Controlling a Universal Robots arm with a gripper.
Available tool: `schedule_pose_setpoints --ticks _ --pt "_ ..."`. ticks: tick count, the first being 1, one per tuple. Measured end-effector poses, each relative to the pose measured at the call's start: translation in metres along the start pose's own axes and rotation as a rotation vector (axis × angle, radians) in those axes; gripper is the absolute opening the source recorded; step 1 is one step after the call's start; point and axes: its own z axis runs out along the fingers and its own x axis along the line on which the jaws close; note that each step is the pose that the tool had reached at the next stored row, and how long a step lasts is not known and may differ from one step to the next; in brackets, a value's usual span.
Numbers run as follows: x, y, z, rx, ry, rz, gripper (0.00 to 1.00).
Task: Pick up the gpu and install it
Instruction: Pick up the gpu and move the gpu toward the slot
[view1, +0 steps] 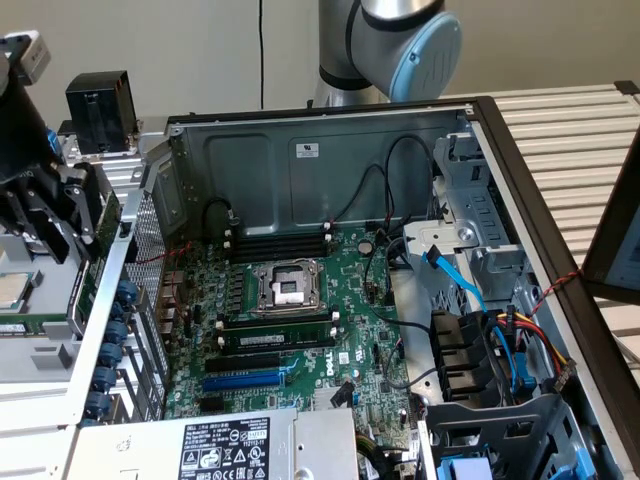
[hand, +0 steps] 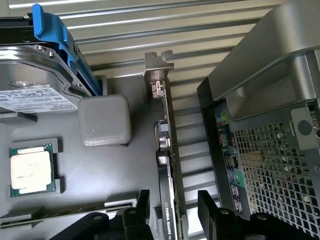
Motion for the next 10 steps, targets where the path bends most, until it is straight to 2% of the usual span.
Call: schedule_pose_setpoints --ticks 4,6,7,9,10 --pt "0.0035 -0.0014 0.0045 -0.0032 -0.0099 0.004 0.51" --pt "0.0038 -0.0017 0.0063 -0.0105 -0.0113 0.004 0.51" --pt "0.0039 -0.0018 0.0068 -0.0184 -0.0114 0.006 0.51" --pt "0.0041 -0.0019 0.0074 -0.0422 -0.009 0.009 0.51" --pt "0.0044 -0.0021 0.0084 -0.0485 -0.0079 0.01 0.51"
